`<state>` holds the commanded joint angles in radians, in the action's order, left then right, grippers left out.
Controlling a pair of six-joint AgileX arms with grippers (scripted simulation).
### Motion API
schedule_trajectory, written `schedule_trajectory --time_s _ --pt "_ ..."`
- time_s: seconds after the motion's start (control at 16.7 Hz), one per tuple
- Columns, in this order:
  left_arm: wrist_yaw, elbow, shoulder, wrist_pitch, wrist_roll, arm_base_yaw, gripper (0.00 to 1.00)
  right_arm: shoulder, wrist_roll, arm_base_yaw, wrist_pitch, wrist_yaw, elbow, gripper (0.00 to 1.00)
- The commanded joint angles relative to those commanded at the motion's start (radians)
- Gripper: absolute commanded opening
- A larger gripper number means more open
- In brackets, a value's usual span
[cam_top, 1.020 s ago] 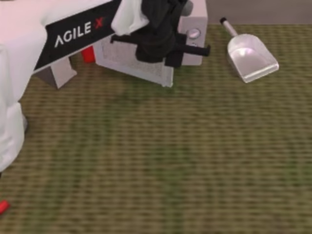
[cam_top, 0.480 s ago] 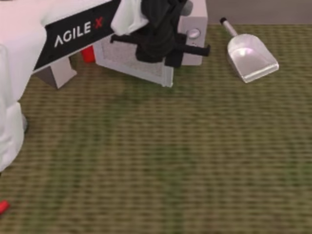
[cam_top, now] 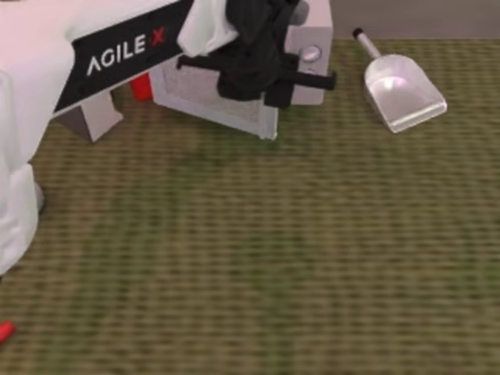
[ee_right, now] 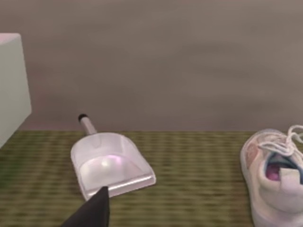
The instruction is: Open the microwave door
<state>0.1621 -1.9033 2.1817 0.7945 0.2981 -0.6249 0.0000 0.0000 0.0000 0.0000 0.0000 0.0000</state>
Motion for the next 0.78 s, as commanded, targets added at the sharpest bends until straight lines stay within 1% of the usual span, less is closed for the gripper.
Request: schedule_trajectory --time_s 0.12,0.48,0.78 --pt "-0.006 0.015 -0.012 -0.009 -0.013 0.003 0.0 0.0 0.0 0.0 0.0 0.0 0.0 1.0" --pt "-0.057 0.144 -0.099 -0.069 -0.117 0.029 0.0 0.0 0.0 0.0 0.0 0.0 0.0 1.0" --pt "-0.059 0.151 -0.103 -0.072 -0.122 0.03 0.0 0.0 0.0 0.0 0.0 0.0 0.0 1.0"
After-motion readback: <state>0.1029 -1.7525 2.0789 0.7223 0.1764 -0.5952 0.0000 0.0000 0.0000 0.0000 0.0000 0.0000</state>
